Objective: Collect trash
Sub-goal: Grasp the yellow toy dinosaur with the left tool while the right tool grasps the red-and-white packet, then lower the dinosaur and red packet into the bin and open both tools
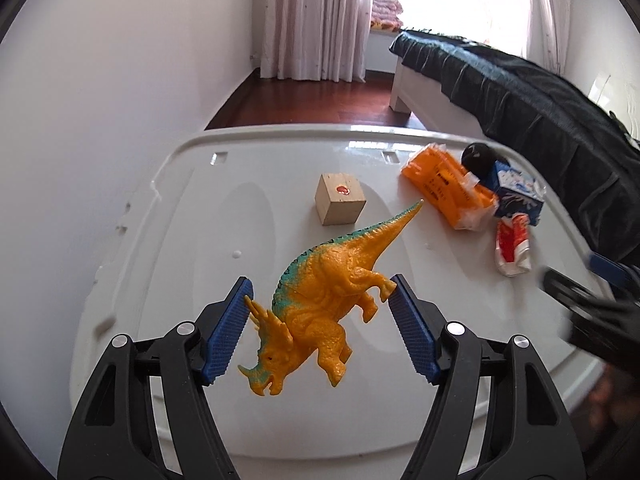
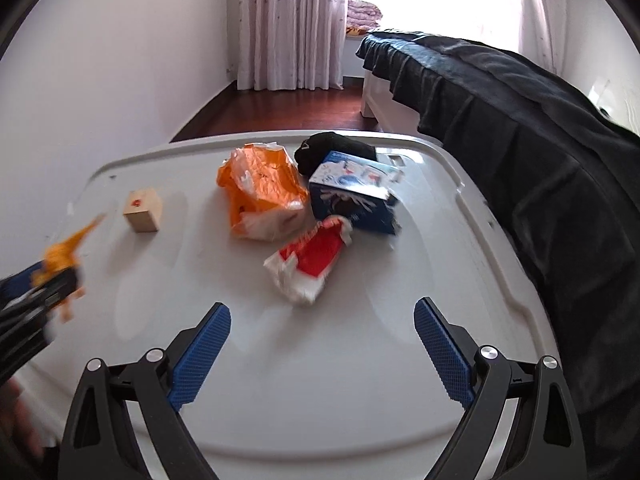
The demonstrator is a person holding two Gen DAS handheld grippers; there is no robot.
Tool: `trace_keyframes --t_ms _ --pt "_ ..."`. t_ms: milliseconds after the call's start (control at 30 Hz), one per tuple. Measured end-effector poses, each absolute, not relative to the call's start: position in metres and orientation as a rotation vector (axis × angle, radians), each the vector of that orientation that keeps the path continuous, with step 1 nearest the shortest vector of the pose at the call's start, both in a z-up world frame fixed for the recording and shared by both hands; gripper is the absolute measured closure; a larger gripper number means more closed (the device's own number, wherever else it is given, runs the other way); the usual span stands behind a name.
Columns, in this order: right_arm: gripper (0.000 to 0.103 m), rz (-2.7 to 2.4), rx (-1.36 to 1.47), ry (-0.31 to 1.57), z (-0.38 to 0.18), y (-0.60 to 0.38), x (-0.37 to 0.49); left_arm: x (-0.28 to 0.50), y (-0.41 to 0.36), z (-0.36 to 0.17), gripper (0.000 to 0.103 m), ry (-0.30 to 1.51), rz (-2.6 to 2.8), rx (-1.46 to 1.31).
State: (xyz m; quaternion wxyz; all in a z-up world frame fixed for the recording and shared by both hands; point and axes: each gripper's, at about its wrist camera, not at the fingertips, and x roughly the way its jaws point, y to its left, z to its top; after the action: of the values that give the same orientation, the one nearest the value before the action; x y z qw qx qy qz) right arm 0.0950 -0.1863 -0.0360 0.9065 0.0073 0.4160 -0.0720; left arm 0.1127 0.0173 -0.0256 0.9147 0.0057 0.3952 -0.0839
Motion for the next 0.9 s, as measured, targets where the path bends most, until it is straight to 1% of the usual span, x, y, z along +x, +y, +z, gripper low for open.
trace_keyframes --t_ms 100,167,233,300,333,400,433,467,500,667,900 --pt "0.016 -0.151 0.011 0.89 -0.047 -0.185 0.125 0.105 0.02 -0.021 0.035 0.808 -0.175 -0.007" --pt "0.017 -0.158 0.0 0.91 -0.053 -0.184 0.141 0.103 0.021 -0.02 0.035 0.805 -0.179 -0.007" --pt "0.025 -0.158 0.003 0.934 -0.06 -0.183 0.154 0.101 0.022 -0.019 0.035 0.807 -0.183 -0.013" --pt "0.044 -0.155 0.005 0.972 -0.069 -0.184 0.166 0.1 0.023 -0.019 0.035 0.806 -0.186 -0.017" --pt "0.043 -0.153 0.005 0.995 -0.073 -0.184 0.17 0.099 0.022 -0.019 0.035 0.808 -0.189 -0.018" --pt "0.054 -0.152 0.003 0.995 -0.075 -0.184 0.17 0.099 0.021 -0.019 0.035 0.805 -0.195 -0.02" --pt "0.056 -0.146 0.001 0.996 -0.075 -0.183 0.17 0.098 0.02 -0.018 0.035 0.804 -0.198 -0.021" --pt "0.063 -0.138 -0.006 0.991 -0.074 -0.182 0.167 0.098 0.02 -0.018 0.035 0.804 -0.2 -0.021" --pt "0.066 -0.135 -0.012 0.987 -0.073 -0.181 0.165 0.098 0.019 -0.018 0.035 0.802 -0.203 -0.02" --pt "0.07 -0.113 -0.008 0.968 -0.067 -0.183 0.148 0.091 0.013 -0.016 0.035 0.791 -0.211 -0.005" --pt "0.07 -0.066 0.061 0.91 -0.042 -0.192 0.105 0.07 0.008 -0.011 0.035 0.786 -0.221 -0.022"
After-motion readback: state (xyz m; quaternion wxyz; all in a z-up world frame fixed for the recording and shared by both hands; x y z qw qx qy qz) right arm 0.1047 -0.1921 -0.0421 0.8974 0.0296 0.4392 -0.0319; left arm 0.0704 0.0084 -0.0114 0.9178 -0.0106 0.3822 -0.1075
